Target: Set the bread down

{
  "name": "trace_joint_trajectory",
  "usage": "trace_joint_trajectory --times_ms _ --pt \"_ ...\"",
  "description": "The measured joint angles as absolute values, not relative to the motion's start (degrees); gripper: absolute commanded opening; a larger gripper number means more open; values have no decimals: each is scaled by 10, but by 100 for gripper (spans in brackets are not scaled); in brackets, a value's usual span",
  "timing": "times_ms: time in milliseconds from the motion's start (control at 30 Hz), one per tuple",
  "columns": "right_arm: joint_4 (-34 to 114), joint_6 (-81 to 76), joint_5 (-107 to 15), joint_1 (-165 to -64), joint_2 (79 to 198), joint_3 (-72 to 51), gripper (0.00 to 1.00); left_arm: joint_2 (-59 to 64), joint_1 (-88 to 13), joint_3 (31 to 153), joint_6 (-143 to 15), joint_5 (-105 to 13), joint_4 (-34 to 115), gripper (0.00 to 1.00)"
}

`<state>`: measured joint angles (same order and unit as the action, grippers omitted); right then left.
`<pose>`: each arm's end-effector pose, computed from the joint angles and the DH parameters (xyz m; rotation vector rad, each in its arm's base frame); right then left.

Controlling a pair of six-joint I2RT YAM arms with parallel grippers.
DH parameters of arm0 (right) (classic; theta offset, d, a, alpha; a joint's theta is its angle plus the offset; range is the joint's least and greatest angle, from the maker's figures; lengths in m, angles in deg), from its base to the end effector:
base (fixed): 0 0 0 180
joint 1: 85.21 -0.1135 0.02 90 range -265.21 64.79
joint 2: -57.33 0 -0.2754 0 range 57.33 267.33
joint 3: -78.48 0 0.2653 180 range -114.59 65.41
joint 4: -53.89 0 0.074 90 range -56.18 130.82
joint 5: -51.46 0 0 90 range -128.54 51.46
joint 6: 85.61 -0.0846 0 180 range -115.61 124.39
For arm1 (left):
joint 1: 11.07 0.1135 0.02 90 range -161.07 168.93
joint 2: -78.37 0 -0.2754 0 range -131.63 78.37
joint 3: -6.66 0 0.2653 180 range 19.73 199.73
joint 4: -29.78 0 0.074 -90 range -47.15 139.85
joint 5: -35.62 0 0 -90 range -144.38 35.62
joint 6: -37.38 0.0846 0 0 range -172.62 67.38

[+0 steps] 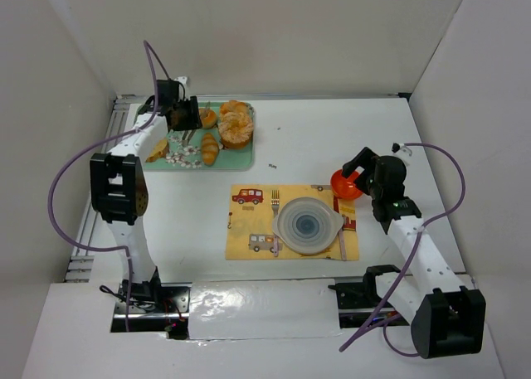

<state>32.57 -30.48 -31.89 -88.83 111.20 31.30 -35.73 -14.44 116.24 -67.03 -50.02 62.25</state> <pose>0.2607 0.0067 0.2308 0.6265 1.9721 0.2961 0.5221 -0.0372 0.2487 -0.1720 2.2195 -0.2552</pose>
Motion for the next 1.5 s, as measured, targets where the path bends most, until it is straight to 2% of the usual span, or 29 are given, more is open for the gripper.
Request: trace_joint_trajectory --times_ms 233,500,700,1033,1500 --pt "325 -305 -319 -888 1093 313 100 -325 -142 1101 -702 -498 633 53" --pt "325 -305 -325 -888 1087 313 100 -164 -132 976 -723 -520 651 53" --pt "326 -305 -339 -888 1087 314 100 -78 -114 960 -725 -566 682 53" --pt "327 -305 -358 -888 1087 321 100 -78 -100 926 -721 -632 748 53" --pt "327 -305 -360 -888 1087 321 100 -144 -145 933 -705 -693 757 52"
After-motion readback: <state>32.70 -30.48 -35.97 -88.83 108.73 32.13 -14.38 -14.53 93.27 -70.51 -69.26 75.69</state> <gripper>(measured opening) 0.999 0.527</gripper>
